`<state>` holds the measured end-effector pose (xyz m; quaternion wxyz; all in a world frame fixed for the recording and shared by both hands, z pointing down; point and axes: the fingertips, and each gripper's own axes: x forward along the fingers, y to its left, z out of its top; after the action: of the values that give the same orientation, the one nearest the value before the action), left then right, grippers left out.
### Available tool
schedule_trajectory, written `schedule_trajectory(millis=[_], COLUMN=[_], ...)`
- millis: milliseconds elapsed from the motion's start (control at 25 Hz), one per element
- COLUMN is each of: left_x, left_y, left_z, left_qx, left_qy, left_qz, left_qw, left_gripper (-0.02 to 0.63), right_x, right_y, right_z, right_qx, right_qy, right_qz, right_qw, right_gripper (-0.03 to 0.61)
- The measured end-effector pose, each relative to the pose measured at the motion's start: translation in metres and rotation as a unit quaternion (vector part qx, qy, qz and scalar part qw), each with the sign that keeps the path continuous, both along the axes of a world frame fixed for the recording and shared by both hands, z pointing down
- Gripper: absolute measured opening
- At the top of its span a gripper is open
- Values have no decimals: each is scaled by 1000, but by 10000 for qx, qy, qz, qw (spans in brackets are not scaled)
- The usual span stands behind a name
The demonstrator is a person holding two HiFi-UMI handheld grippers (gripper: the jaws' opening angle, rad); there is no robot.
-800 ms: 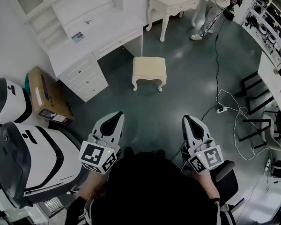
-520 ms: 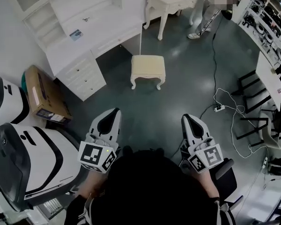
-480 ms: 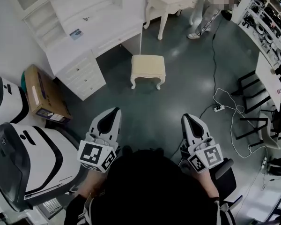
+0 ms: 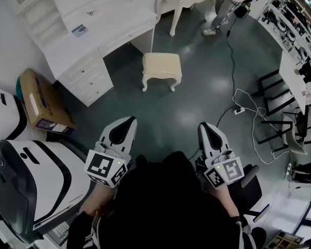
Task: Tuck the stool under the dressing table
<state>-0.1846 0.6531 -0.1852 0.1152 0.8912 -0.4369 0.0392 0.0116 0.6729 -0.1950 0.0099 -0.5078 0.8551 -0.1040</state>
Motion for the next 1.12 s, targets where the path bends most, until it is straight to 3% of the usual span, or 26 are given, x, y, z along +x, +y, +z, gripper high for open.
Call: schedule_trajectory(millis=[200, 480, 840, 1120], left_x=[-1, 12, 60, 89], left_y=[-22, -78, -176, -219], left_z=[8, 12, 5, 15], left_qx=[-82, -214, -42, -197], left_qy=[-21, -141, -120, -176], left_qz=[-76, -390, -749, -712], left_qw=[9999, 9989, 9971, 9971], left_gripper=[6, 6, 6, 6], right_x=[2, 15, 71, 99], right_y=[-18, -92, -194, -237], right_z=[14, 19, 23, 46], right_qx=[-232, -222, -172, -559], right_qy=[-29, -203, -142, -276], right_qz=[-42, -327, -667, -680], right_qw=[9997, 9990, 9975, 9957], right_gripper=[18, 18, 18, 18])
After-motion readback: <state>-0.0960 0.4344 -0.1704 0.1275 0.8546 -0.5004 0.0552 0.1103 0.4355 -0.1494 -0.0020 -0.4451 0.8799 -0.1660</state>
